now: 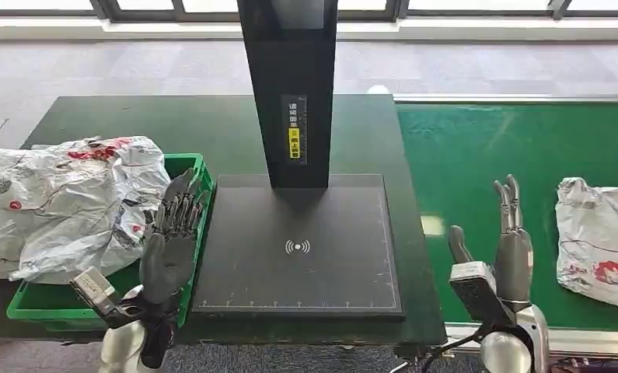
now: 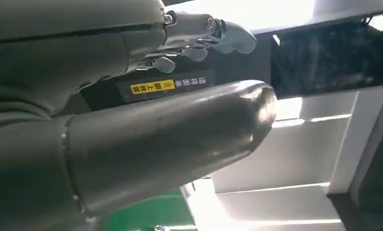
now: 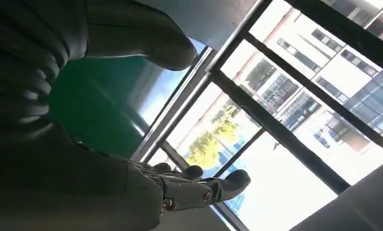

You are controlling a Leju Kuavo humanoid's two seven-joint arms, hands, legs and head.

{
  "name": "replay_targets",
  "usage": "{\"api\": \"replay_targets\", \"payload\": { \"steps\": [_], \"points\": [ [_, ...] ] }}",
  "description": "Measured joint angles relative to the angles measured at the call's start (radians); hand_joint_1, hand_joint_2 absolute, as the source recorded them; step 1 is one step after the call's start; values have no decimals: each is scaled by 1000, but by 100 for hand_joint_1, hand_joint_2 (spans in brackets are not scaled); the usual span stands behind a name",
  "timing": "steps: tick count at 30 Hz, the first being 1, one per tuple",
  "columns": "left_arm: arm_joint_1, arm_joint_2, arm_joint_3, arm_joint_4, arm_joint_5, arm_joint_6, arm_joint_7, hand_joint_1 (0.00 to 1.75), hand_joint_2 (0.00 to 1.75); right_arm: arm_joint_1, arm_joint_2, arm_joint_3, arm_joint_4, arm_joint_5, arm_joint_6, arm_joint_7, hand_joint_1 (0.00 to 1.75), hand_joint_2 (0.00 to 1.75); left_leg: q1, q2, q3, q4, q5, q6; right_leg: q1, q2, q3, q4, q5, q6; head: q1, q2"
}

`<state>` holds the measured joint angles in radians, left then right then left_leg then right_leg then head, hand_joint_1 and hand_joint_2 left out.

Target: Moved the parcel from conveyor to table for the left to box.

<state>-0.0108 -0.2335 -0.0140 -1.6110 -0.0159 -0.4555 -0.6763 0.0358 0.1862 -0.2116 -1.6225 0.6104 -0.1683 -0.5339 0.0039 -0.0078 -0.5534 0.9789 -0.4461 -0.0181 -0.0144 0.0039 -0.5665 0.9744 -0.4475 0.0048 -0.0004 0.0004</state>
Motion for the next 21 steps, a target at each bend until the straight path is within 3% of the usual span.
{"api": "replay_targets", "payload": {
  "steps": [6, 14, 21],
  "points": [
    [-2, 0, -37, 5, -113, 47, -11, 0, 0, -57, -5, -118, 146, 39, -7, 79, 0, 175, 0, 0, 0, 0, 0, 0, -1, 0, 1, 0, 1, 1, 0, 0],
    [-8, 3, -54, 30, -142, 67, -18, 0, 0, -159, -87, -298, 434, 252, -120, 192, 0, 175, -1, -1, 0, 1, 1, 1, -1, 0, 1, 0, 2, 2, 0, 0],
    [-8, 5, -56, 52, -142, 72, -23, 0, 0, -226, -153, -345, 596, 428, -182, 298, 0, 175, -1, 0, 0, 1, 1, 1, -1, 0, 0, 0, 1, 2, 0, 0]
  ]
}}
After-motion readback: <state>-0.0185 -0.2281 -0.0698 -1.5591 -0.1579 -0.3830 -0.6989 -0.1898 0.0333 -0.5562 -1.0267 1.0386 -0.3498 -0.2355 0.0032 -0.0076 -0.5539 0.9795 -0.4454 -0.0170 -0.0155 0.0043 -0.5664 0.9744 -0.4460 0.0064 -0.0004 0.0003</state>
